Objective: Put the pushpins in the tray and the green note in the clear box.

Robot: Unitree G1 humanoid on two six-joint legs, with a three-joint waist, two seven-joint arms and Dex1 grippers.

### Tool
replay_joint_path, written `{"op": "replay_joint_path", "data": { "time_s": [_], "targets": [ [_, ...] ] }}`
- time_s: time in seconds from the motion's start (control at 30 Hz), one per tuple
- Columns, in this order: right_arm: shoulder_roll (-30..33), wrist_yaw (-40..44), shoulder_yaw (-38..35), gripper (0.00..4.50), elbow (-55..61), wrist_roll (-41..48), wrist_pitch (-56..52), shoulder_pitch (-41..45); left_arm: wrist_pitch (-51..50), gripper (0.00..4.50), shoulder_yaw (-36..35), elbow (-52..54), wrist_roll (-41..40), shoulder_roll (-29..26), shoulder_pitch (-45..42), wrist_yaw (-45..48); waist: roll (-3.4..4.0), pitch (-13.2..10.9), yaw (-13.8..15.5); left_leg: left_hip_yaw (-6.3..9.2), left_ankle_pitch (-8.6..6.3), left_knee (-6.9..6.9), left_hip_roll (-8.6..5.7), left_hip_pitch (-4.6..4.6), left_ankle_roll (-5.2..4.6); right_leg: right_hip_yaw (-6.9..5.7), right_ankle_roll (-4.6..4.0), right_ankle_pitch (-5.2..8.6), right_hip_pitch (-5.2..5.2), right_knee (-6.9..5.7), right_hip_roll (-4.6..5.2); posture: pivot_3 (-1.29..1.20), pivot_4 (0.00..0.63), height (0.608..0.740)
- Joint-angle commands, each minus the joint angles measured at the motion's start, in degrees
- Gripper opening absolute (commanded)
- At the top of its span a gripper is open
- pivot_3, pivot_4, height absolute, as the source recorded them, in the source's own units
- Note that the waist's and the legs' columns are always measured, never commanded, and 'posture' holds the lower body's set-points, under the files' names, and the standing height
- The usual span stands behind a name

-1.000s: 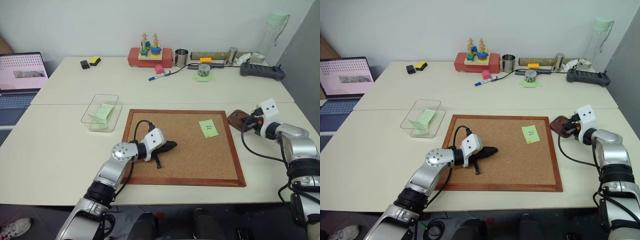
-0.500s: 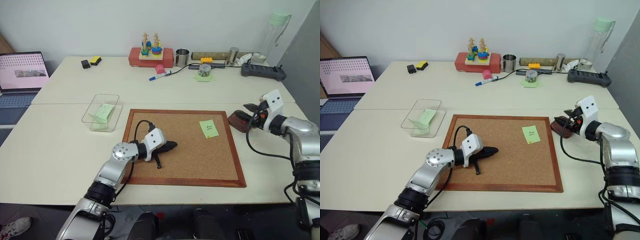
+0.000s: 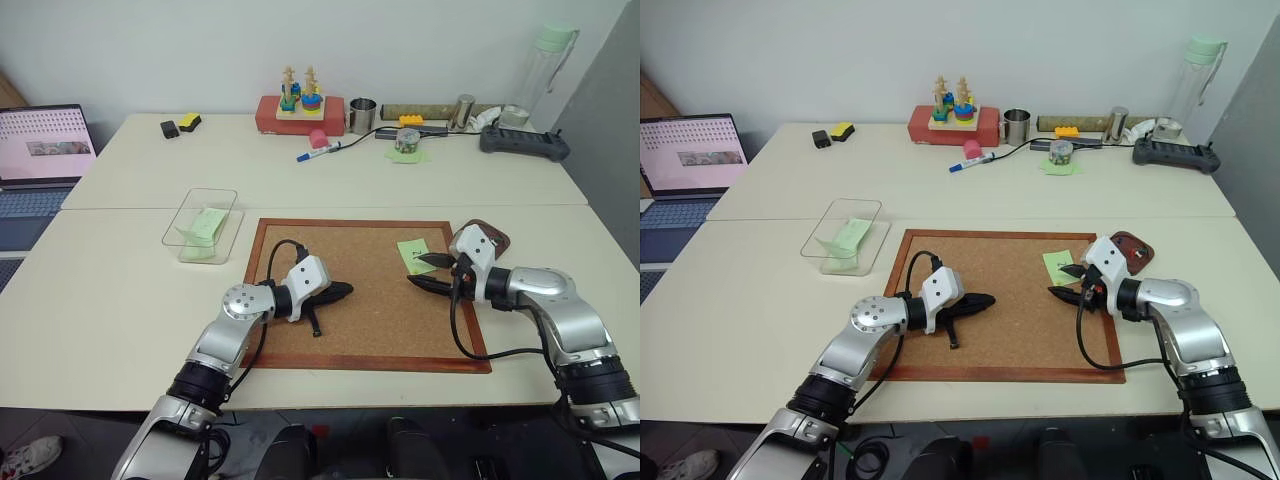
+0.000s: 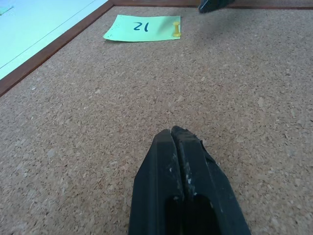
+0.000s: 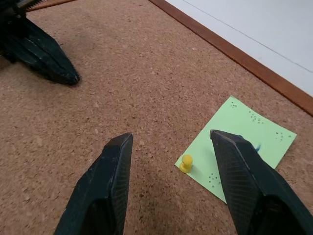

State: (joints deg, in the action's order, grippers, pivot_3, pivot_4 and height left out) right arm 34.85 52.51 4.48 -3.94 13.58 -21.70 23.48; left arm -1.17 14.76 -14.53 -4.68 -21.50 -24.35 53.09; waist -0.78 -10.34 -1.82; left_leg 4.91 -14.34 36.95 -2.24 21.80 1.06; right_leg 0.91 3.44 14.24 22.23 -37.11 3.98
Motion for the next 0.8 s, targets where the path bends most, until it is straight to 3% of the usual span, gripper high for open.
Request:
{"op": "replay_joint_path", "data": {
  "time_s": [0.03,0.2,0.63,0.8],
  "targets": [
    [-0.9,-0.3,-0.1,2.63,-3.8,-1.3,3.1,2.1,-1.4,0.0,-0.1,-0.9,0.7,-1.2,0.8,0.3,0.0,0.0,0.0,0.0,0.0,0.0,0.0,0.0,0.0,0.0,0.0,0.0,0.0,0.0,0.0,0.0,0.15,0.74],
    [-1.9,0.2,-0.3,2.63,-7.9,-1.7,4.6,3.1,-1.4,0.0,-0.1,-0.7,0.7,-1.0,0.9,0.0,0.0,0.0,0.0,-0.01,0.0,-0.01,-0.01,-0.01,0.0,0.0,-0.01,0.0,0.0,-0.01,-0.02,0.0,0.15,0.74],
    [-2.5,2.6,0.1,0.17,-10.3,-1.4,6.3,3.9,-2.1,0.0,-0.4,0.6,0.5,-1.2,2.1,-0.8,0.0,0.0,0.0,-0.01,0.0,-0.01,-0.01,-0.01,0.0,0.0,-0.01,0.0,0.0,-0.01,-0.02,0.0,0.15,0.74],
    [-2.7,3.1,-0.9,0.08,-7.6,0.6,4.3,4.3,-3.0,0.0,-0.6,1.4,0.0,-1.2,2.9,-0.9,0.0,0.0,-0.1,-0.03,0.0,-0.01,0.0,-0.03,0.0,0.01,-0.01,0.0,0.0,-0.01,-0.02,0.0,0.15,0.74]
  ]
}}
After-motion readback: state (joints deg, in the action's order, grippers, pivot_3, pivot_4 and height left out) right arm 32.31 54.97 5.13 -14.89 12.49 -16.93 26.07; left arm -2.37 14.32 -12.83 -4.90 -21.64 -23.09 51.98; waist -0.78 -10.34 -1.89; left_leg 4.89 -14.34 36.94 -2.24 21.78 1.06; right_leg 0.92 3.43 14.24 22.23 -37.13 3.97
